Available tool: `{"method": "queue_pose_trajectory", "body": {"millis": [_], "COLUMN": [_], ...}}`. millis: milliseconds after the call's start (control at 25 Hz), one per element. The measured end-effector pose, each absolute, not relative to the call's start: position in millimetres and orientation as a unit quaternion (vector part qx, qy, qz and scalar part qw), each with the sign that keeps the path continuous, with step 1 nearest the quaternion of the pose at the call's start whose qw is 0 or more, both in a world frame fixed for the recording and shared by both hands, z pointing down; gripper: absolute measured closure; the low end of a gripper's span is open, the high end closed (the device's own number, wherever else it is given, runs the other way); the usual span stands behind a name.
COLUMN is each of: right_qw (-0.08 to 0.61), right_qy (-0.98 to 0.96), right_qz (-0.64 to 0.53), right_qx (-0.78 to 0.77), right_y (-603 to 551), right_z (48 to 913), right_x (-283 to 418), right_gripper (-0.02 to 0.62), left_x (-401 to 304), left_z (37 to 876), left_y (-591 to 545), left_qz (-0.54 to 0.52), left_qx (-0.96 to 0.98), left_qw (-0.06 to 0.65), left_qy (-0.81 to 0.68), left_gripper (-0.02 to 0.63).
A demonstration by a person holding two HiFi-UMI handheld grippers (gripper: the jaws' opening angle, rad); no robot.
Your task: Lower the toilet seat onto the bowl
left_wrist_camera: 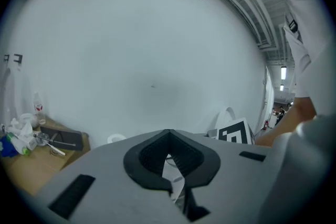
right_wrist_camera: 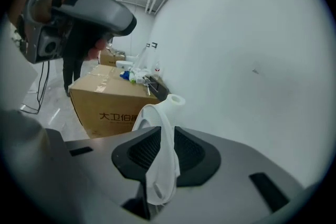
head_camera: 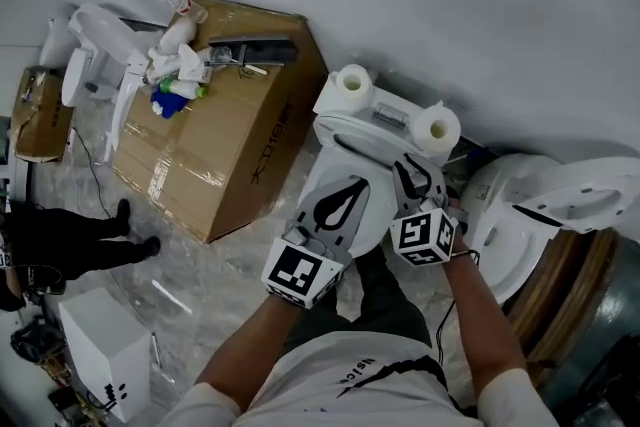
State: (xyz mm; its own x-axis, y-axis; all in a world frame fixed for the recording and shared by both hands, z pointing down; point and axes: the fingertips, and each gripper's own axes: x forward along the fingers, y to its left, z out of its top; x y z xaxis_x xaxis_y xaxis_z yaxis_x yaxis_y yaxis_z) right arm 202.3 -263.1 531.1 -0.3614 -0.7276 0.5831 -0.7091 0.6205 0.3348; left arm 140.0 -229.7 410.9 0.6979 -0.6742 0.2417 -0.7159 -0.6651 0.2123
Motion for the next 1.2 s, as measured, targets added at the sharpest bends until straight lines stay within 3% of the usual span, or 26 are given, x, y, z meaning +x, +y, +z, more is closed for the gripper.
{"method": "queue_pose_trajectory", "body": {"millis": [480,1200], "right_qw": [0.449,0.543], "right_qy": [-0.793,-0.698], "right_qz": [-0.094,-0.193], "right_qx": [0.4,0.425], "right_y": [-295.3,-291.6], "right_z": [585.1,593.5], "right_x": [203.7,200.3], "right_gripper": [0.522,0.522], "left_x": [132.0,115.8], "left_z": [443.1,445.4], "left_y": [-251.5,-244.0], "left_qz": [0.07,0.063], "left_qx": [0.893,0.892], "left_qw": [0.168,0.177], "left_qy": [-0.411,-0.411], "left_gripper": [0.598,0.598]}}
